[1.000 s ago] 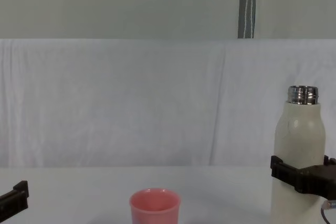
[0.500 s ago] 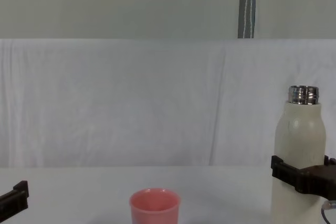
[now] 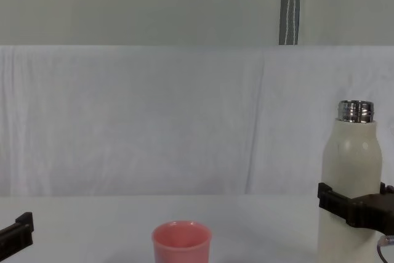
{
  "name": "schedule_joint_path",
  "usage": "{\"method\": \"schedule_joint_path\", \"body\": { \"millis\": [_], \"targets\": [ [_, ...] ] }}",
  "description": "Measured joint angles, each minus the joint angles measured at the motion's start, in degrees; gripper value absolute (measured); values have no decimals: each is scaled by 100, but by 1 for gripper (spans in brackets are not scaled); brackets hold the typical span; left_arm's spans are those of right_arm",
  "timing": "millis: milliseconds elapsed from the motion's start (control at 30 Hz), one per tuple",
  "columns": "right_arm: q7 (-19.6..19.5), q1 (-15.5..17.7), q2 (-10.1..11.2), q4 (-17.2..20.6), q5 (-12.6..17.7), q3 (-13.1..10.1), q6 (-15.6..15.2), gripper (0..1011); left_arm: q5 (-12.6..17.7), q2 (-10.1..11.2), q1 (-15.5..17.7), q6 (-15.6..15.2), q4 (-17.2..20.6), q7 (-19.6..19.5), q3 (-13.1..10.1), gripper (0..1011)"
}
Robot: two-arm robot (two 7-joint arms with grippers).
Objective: Grasp the thermos with one hand and pour water into the cup lid.
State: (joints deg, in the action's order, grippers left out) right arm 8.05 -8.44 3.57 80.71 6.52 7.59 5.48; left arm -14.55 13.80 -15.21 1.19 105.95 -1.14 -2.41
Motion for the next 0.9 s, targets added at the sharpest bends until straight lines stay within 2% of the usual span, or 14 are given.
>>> {"method": "schedule_joint_path", "body": {
  "millis": [200, 600, 900],
  "targets": [
    [13, -17, 53, 41, -43, 50, -43, 950, 0, 0, 0, 0, 0, 0, 0, 1001],
    [53, -205, 273, 203, -349, 186, -141, 950, 0, 0, 0, 0, 0, 0, 0, 1001],
    [145, -311, 319, 453, -290, 154, -181, 950, 0, 0, 0, 0, 0, 0, 0, 1001]
  ]
}}
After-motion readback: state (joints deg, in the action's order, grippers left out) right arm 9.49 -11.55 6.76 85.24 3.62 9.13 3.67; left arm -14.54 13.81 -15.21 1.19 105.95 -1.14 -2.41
